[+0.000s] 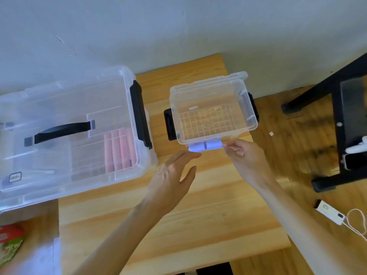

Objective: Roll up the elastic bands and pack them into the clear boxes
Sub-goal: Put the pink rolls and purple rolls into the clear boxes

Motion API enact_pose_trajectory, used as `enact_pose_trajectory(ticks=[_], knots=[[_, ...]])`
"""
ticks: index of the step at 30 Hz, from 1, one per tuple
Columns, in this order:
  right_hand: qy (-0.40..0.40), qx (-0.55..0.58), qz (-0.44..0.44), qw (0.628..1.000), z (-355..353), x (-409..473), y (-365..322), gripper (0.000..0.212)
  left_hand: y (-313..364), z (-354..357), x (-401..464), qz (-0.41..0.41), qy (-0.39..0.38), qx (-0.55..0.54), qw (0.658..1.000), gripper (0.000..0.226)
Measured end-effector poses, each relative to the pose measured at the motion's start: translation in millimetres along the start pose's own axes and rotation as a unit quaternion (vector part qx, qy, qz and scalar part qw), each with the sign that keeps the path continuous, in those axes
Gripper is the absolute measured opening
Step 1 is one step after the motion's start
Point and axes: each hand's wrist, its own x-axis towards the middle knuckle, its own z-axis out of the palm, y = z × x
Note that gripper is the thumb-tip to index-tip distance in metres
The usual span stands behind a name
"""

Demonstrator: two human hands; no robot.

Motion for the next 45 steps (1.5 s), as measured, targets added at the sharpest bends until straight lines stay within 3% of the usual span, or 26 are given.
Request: enact_pose_trajectory(ticks=[4, 9, 17, 28, 41, 45], knots=[[0.011, -0.022, 0.005, 1.0, 14, 9, 24, 0.021, -30, 36, 11, -0.057, 0.011, -0.015, 0.998, 0.035], [0.014, -0.103, -0.034, 0.994, 33, 25, 49, 0.032, -56, 74, 34, -0.07, 0.029, 0.0, 0.997, 0.041], [0.031, -0.271, -0.143, 0.951, 51, 50, 74, 0.036, -74, 109, 52, -0.048, 0.066, 0.045, 0.996, 0.047], [0.118, -0.372, -0.204, 0.898, 66, 53, 90, 0.033, -78, 124, 58, -0.049, 0.127, 0.076, 0.988, 0.044], [0.112, -0.36, -0.203, 0.904, 72, 66, 99, 0.034, -79, 136, 60, -0.079, 0.123, 0.092, 0.985, 0.035], [0.059, -0.28, -0.127, 0.95, 69, 57, 93, 0.026, -72, 124, 56, -0.108, 0.121, 0.035, 0.986, 0.028]])
